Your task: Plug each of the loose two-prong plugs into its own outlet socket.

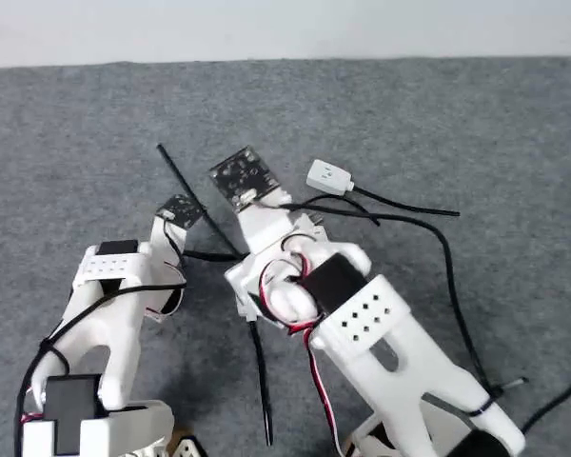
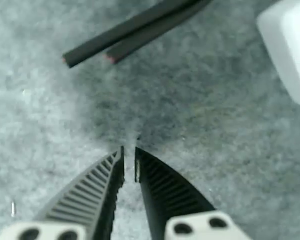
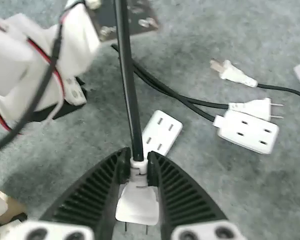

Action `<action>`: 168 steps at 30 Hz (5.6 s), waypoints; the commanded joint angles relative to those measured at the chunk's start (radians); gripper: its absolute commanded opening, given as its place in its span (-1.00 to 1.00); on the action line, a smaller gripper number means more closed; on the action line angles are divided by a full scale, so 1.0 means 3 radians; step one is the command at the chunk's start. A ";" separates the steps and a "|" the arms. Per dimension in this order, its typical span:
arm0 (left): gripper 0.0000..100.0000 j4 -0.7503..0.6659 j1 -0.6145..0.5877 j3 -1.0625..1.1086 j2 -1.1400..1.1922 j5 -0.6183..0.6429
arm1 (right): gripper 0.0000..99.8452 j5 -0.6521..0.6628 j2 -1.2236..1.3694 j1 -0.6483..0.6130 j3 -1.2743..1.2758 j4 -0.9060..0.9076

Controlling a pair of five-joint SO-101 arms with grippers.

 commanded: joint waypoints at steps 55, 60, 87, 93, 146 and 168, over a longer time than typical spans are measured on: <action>-0.97 -0.0869 -0.0153 0.1204 -0.1836 0.0629 | -0.98 -0.0332 0.0483 0.0355 0.1043 -0.2161; -0.97 -0.0869 -0.0153 0.1204 -0.1841 0.0629 | -0.98 -0.0281 0.0514 0.0366 0.1038 -0.2166; -0.97 -0.0767 -0.0153 0.1721 -0.2931 0.0486 | -0.98 -0.0184 0.0862 0.0417 0.1074 -0.2197; -0.97 -0.0757 -0.0153 0.1762 -0.3033 0.0491 | -0.98 -0.0159 0.0836 0.0325 0.1084 -0.1997; -0.97 -0.0777 -0.0271 0.1757 -0.3058 0.0476 | -0.98 0.0578 0.1143 0.0304 0.0297 -0.1363; -0.97 -0.0885 -0.0353 0.1752 -0.3064 0.0491 | -0.46 0.0107 0.1511 -0.0090 0.0281 -0.1097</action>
